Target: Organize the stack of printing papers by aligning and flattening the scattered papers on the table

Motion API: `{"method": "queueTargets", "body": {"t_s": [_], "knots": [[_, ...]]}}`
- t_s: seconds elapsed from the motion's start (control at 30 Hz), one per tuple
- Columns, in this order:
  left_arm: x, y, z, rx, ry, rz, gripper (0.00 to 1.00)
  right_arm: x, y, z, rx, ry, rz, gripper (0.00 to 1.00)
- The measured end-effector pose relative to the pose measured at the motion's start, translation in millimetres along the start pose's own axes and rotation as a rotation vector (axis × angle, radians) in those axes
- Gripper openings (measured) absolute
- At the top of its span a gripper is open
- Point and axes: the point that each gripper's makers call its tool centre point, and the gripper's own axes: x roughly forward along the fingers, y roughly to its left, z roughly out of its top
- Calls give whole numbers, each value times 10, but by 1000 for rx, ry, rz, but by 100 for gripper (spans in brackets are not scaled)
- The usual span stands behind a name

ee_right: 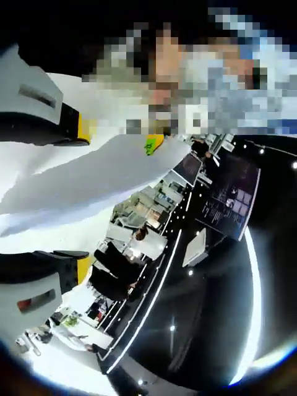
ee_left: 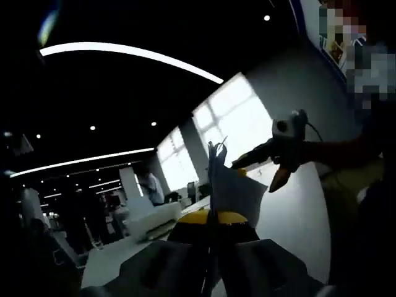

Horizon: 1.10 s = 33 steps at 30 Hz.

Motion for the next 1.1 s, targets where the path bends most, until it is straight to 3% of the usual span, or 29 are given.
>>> {"method": "queueTargets", "body": {"t_s": [0.13,0.2,0.23,0.37,0.63,0.8,0.97,1.1], "knots": [[65,-167,133,33,-3,-55,6,151,167,139,-109,49,86,47],[72,-254,142,63,9,-80,6,177,204,168,-106,56,101,31],[70,-267,140,73,14,-77,6,180,233,170,-108,62,115,15],[52,-249,147,56,4,-54,6,161,319,163,-85,61,134,1],[4,-101,216,-3,-89,53,11,171,339,148,-29,25,111,0],[-162,233,161,-6,-120,211,24,112,183,74,6,18,58,0],[-326,484,44,-121,-161,311,31,-64,-84,230,133,-139,-8,0],[-384,553,13,-255,-238,326,34,-199,-210,363,233,-263,-23,0]]}}
